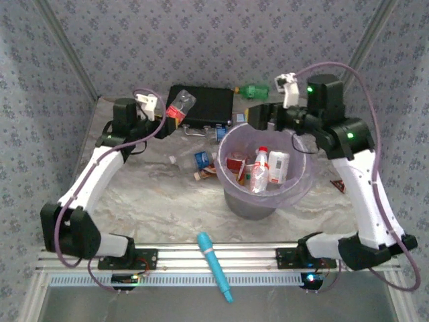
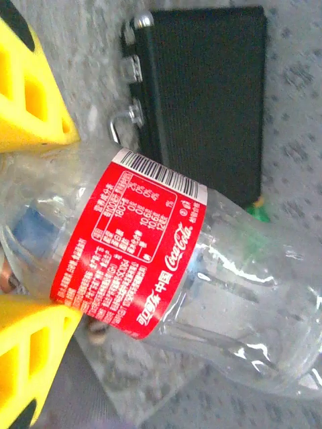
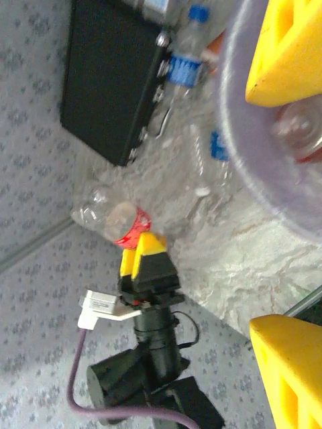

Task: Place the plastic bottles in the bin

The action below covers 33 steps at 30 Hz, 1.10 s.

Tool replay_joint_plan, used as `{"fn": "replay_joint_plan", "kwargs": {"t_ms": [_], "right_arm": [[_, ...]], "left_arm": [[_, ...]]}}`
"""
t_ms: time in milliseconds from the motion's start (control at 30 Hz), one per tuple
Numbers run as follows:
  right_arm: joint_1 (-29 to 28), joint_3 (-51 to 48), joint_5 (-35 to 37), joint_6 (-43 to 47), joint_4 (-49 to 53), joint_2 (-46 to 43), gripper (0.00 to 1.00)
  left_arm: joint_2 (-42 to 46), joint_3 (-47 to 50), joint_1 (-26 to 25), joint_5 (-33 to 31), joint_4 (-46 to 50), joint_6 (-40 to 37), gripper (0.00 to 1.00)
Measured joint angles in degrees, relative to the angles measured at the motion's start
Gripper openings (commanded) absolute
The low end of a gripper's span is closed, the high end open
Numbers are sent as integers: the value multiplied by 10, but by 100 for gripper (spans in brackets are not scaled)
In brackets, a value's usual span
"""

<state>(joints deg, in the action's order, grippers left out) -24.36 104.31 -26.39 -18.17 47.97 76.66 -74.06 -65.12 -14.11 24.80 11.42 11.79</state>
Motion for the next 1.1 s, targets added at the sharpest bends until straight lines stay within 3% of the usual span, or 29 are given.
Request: {"fn": "replay_joint_plan", "kwargs": {"t_ms": [200,400,600,733,900,967,1100], "right_arm": [[-65,64,3,-9,-41,101,98],[-90,119,-1,-12,-57,192,98],[-101,142,-16,-24,-62,243,84],[-108,142,-22,-26,-62,247,72],[-107,143,-27,-28,-63,247,64],[-107,143,-28,-28,-63,247,62],[-107,146,-31,-28,-62,248,59]], "left_arm": [[91,47,-65,5,-44,60,44],[131,66,-106,-4,-58,87,44],[131,66,-122,-13,-61,91,44],[128,66,-123,-17,-61,92,44],[128,66,-125,-19,-61,93,44],[128,66,-125,-21,-61,93,50],[128,66,-127,-21,-61,99,78]]}}
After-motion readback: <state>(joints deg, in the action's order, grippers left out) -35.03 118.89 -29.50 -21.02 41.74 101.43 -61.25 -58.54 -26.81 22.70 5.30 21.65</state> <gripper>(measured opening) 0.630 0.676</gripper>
